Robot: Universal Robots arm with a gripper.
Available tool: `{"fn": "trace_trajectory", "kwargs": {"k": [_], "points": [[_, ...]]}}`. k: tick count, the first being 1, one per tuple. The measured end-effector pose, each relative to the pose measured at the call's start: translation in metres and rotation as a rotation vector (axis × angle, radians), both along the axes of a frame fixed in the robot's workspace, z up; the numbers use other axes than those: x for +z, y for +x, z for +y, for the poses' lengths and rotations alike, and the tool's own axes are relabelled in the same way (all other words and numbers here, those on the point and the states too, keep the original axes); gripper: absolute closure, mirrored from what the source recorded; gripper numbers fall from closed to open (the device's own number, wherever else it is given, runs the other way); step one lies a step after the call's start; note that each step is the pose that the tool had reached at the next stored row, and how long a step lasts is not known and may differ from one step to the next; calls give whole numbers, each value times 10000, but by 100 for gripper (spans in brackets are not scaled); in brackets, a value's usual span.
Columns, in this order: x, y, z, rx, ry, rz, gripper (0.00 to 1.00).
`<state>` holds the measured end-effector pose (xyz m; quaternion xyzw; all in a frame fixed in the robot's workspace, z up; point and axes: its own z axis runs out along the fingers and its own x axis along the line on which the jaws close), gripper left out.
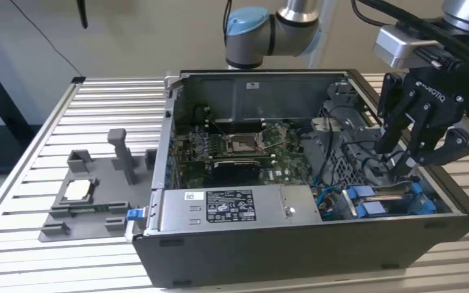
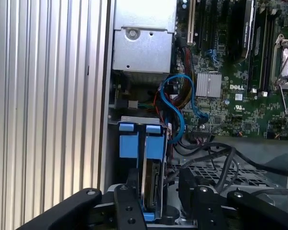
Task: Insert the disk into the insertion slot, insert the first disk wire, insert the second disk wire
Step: 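Insert the disk into the insertion slot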
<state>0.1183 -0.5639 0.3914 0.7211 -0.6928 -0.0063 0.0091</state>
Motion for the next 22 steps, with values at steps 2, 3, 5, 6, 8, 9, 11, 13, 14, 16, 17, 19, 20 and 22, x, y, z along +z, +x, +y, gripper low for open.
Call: {"fn": "trace_trajectory", "kwargs": {"k": [2, 3, 5, 6, 8, 9, 11, 13, 14, 16, 17, 19, 20, 22], "points": [[28, 0, 1, -13, 0, 0, 53], [39, 0, 2, -21, 0, 0, 53], [56, 0, 4, -63, 0, 0, 53], [62, 0, 5, -101, 1, 0, 53], [66, 0, 8, -193, 1, 0, 53], [67, 0, 12, -234, 0, 0, 53], [71, 0, 18, -263, -2, 0, 53], [92, 0, 29, -287, -2, -3, 53], [97, 0, 38, -316, 3, -6, 53], [110, 0, 68, -343, 0, -23, 53], [114, 0, 80, -363, 0, -35, 53], [123, 0, 102, -394, 0, -55, 53], [131, 0, 105, -405, -3, -60, 53], [138, 0, 109, -405, 0, -62, 53]]}}
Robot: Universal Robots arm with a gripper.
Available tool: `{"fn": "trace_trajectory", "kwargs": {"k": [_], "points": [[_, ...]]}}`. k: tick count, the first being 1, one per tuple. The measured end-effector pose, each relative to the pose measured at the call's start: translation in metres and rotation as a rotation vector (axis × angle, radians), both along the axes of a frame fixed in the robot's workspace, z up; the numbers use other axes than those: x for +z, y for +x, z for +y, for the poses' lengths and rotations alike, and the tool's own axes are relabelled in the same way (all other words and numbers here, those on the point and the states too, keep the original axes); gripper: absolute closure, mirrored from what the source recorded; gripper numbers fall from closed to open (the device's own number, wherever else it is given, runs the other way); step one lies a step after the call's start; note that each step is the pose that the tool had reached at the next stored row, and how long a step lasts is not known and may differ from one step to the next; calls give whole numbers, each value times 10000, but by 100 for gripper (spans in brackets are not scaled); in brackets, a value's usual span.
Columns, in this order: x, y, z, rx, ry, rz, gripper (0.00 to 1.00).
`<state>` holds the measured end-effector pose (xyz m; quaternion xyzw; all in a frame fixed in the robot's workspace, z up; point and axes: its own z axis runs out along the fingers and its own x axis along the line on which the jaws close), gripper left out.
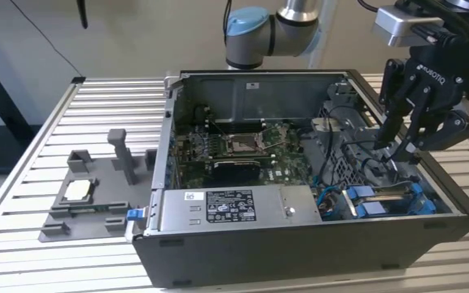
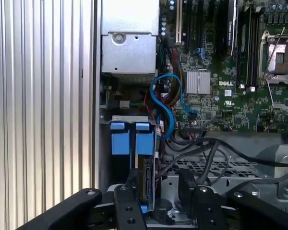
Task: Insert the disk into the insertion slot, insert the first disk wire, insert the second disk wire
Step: 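Insert the disk into the insertion slot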
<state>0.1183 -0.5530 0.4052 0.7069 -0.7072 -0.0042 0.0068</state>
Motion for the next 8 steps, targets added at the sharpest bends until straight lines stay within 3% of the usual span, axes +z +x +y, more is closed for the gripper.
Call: {"fn": "trace_trajectory", "kwargs": {"k": [2, 4, 8], "points": [[-2, 0, 12, -1, 12, -13, 53], [-15, -3, 30, 0, 77, -71, 53], [-48, -4, 70, 129, 94, -239, 53]]}}
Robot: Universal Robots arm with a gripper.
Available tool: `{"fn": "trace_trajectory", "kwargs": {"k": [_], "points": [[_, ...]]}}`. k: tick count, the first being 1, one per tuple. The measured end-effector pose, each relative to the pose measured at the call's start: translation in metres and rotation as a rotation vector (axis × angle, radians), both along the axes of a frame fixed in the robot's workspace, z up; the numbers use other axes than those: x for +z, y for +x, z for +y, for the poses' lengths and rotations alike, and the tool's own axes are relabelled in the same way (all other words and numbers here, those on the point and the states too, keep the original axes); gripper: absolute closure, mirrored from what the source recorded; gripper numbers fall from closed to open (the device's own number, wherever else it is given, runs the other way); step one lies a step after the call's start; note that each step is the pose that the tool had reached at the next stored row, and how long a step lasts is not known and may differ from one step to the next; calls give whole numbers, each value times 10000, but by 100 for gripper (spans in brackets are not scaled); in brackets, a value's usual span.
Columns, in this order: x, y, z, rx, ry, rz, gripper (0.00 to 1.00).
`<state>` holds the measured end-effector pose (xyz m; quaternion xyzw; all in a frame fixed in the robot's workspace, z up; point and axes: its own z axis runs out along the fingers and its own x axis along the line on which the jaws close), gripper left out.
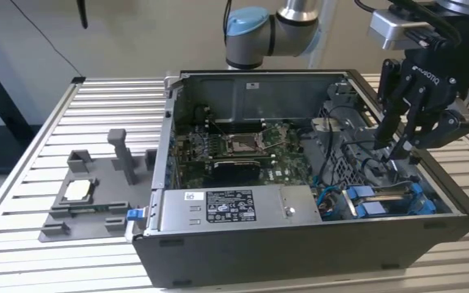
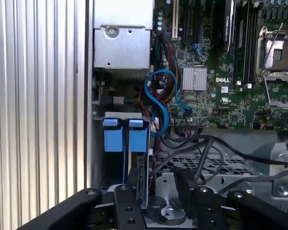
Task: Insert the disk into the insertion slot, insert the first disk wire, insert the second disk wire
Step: 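Insert the disk into the insertion slot, then insert the first disk wire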
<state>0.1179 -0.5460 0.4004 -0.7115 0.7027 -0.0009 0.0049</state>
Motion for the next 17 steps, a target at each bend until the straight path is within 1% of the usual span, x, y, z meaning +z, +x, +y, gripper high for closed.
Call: {"fn": "trace_trajectory", "kwargs": {"k": [2, 3, 5, 7, 8, 10, 12, 13, 14, 17], "points": [[-14, -1, 25, 164, 14, -75, 53], [-14, -1, 42, 250, 32, -79, 53], [-18, -2, 71, 337, 36, -83, 53], [-31, -4, 107, 467, 37, -102, 53], [-44, -5, 126, 552, 36, -127, 53], [-56, -5, 138, 620, 37, -163, 53], [-62, -4, 145, 758, 37, -185, 53], [-67, -5, 149, 839, 45, -190, 53], [-68, -5, 149, 839, 45, -191, 62], [-69, -5, 150, 839, 45, -191, 62]]}}
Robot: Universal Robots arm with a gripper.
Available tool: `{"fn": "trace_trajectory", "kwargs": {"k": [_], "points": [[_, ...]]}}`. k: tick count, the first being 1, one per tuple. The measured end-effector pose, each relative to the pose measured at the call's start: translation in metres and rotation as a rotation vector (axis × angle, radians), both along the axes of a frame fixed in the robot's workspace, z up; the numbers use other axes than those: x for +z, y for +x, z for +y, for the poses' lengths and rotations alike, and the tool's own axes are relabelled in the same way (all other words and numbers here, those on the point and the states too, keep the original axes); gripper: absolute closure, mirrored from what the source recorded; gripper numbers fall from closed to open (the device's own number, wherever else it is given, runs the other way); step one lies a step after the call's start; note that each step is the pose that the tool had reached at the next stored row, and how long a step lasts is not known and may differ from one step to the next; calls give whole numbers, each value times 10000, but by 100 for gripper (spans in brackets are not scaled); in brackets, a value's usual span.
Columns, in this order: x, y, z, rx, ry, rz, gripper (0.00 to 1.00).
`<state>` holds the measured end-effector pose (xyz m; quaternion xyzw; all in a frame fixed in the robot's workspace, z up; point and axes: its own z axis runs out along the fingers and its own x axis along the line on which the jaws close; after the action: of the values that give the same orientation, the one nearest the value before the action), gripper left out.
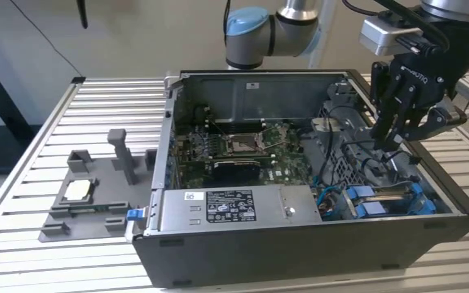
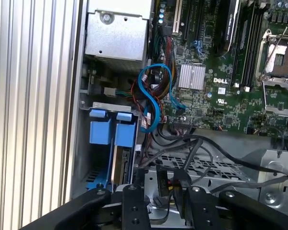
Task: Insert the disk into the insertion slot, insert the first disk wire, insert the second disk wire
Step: 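Insert the first disk wire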
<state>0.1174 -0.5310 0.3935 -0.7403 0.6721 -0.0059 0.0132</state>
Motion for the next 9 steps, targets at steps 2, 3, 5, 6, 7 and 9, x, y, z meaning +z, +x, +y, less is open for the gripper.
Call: {"fn": "trace_trajectory", "kwargs": {"k": [2, 3, 5, 6, 7, 9], "points": [[0, 0, 1, 0, 0, 0, 65], [-1, 0, 1, 0, 0, 0, 65], [-1, 0, 1, 0, 2, 0, 72], [-1, 0, 1, 0, 2, 0, 72], [-1, 0, 2, 0, 3, 0, 72], [-1, 0, 2, 0, 3, 0, 81]]}}
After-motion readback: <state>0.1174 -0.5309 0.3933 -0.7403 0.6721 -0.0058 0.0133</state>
